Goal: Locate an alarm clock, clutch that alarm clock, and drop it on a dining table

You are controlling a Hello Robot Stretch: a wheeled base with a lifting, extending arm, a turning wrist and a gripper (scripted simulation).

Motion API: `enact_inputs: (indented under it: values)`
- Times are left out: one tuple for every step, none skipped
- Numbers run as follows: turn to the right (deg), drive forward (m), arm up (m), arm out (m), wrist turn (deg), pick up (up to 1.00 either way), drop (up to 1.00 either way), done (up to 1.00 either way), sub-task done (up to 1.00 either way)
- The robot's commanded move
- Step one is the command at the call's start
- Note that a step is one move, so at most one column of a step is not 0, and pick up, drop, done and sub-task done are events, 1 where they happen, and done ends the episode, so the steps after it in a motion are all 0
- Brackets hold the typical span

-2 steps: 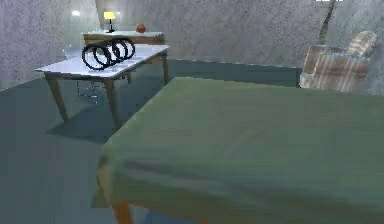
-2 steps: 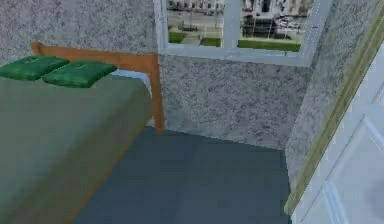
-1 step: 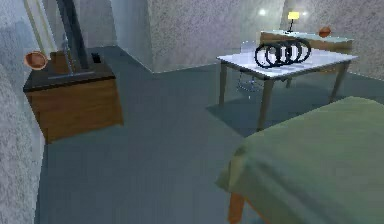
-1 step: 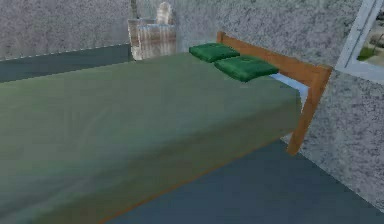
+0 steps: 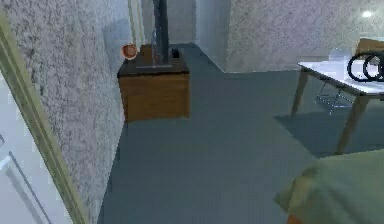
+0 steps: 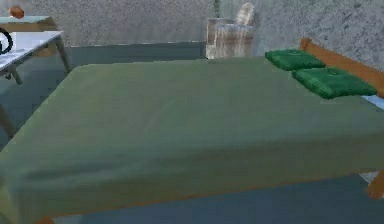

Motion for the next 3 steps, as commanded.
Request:
enact_inputs:
  values:
    - [0.0,0.95,0.00,0.00,0.0,0.00,0.00,0.00,0.00]
    - [12.0,0.00,0.00,0.00,0.0,0.00,0.00,0.00,0.00]
    - [0.0,1.00,0.00,0.00,0.0,0.00,0.00,0.00,0.00]
